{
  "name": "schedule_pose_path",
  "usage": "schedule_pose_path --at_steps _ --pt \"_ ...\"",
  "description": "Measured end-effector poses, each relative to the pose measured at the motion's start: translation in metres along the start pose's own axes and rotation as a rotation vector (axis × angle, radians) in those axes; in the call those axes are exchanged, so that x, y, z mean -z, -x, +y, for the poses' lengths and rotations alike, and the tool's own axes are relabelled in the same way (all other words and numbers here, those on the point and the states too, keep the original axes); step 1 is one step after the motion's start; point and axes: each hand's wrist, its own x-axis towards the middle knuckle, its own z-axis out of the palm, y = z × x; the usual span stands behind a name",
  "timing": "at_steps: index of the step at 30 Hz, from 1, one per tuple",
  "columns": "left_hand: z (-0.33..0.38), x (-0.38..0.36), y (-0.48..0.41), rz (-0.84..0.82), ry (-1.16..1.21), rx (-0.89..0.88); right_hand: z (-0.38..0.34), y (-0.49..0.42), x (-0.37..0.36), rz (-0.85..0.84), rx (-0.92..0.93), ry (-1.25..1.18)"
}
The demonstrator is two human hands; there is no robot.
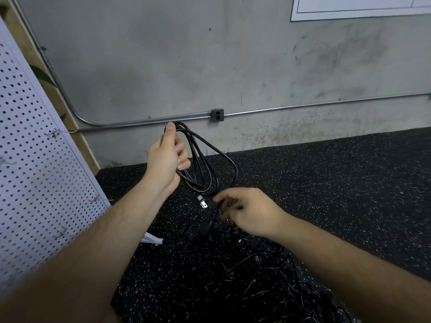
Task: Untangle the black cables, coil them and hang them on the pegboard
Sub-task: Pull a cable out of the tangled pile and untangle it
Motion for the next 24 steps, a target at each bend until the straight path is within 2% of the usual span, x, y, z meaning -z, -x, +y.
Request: schedule_pose_path --at_steps 4,6,8,10,12,15,18,24 --pt "0.001 0.000 0.000 0.003 -0.008 0.008 0.001 -0.003 0.006 0.108 0.117 0.511" --pt "0.001 0.000 0.001 0.000 -0.017 0.008 -0.001 -0.003 0.010 0.132 0.214 0.702" --pt "0.000 0.000 0.002 -0.001 -0.026 0.003 -0.002 -0.003 0.014 0.164 0.367 0.793" --pt "-0.001 -0.002 0.004 -0.013 -0.055 -0.005 -0.004 -0.002 0.017 0.243 0.491 0.762" --pt "-0.004 -0.004 0.008 -0.054 -0.093 0.000 -0.010 0.001 0.015 0.338 0.533 0.653" --pt "-0.008 -0.012 0.017 -0.136 -0.122 0.024 -0.021 0.001 0.007 0.383 0.421 0.458" --pt "-0.013 -0.021 0.025 -0.140 -0.128 0.079 -0.030 -0.006 0.001 0.442 0.298 0.224" --pt "-0.019 -0.032 0.032 -0.132 -0.014 0.145 -0.036 -0.015 -0.007 0.479 0.198 0.063"
